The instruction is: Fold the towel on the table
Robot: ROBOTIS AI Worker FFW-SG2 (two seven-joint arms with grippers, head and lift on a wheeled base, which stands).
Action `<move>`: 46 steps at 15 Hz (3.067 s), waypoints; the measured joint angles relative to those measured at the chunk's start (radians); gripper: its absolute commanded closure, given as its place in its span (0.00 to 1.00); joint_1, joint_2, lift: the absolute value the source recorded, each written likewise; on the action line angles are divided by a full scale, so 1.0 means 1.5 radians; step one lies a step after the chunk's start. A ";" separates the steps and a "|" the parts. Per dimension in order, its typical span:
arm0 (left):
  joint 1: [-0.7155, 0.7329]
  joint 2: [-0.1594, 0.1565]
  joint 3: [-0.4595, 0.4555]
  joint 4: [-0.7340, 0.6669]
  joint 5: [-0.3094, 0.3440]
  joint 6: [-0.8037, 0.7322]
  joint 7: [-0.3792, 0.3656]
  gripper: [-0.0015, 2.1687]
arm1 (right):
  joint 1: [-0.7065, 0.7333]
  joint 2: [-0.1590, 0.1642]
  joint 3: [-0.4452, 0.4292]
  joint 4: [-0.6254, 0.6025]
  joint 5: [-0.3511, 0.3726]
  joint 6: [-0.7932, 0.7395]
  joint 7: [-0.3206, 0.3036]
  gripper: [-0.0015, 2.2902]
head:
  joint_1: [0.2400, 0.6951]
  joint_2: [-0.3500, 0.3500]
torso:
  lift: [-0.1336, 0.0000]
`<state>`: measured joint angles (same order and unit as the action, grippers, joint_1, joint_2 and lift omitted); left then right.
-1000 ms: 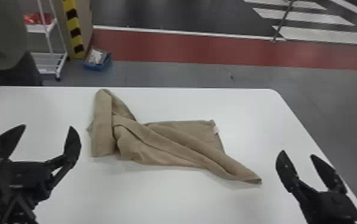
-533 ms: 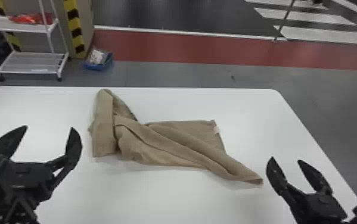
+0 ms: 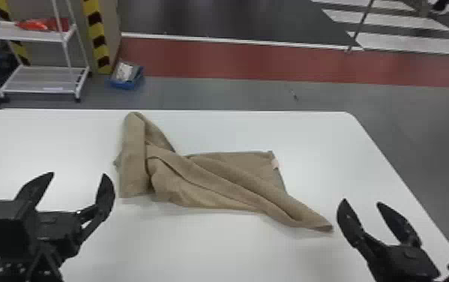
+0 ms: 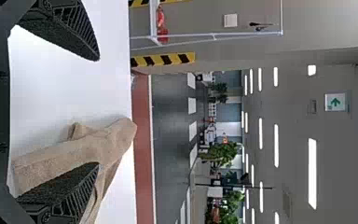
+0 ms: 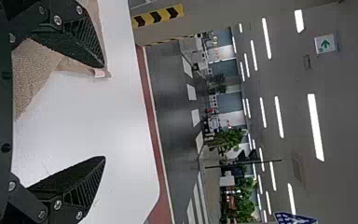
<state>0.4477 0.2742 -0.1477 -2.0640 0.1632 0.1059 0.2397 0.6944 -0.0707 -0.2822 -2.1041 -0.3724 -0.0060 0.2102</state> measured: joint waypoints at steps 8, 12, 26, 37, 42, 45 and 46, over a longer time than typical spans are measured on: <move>-0.003 -0.001 -0.006 0.005 -0.004 -0.003 -0.008 0.22 | -0.012 0.000 0.003 0.011 0.006 0.027 0.005 0.09 | 1.00 0.27 | 0.04; -0.016 -0.010 -0.019 0.020 0.003 0.070 -0.030 0.22 | -0.014 0.001 0.007 0.013 0.012 0.030 0.005 0.09 | 1.00 0.25 | 0.04; -0.094 -0.036 -0.072 0.117 -0.007 0.119 -0.032 0.22 | -0.018 0.002 0.008 0.025 0.012 0.027 0.009 0.09 | 1.00 0.19 | 0.04; -0.116 -0.041 -0.081 0.146 -0.026 0.139 -0.024 0.22 | -0.020 -0.005 0.008 0.032 0.009 0.026 0.010 0.09 | 1.00 0.19 | 0.04; -0.120 -0.044 -0.084 0.149 -0.029 0.142 -0.024 0.26 | -0.017 -0.007 0.008 0.030 0.008 0.027 0.010 0.09 | 1.00 0.19 | 0.04; -0.122 -0.044 -0.086 0.149 -0.029 0.142 -0.025 0.30 | -0.018 -0.007 0.008 0.030 0.008 0.027 0.010 0.09 | 1.00 0.18 | 0.04; -0.122 -0.044 -0.087 0.149 -0.029 0.142 -0.025 0.30 | -0.018 -0.007 0.008 0.030 0.008 0.028 0.010 0.09 | 1.00 0.18 | 0.04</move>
<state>0.2642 0.2081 -0.2775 -1.8408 0.1196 0.3186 0.2016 0.6673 -0.0813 -0.2697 -2.0587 -0.3607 0.0358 0.2255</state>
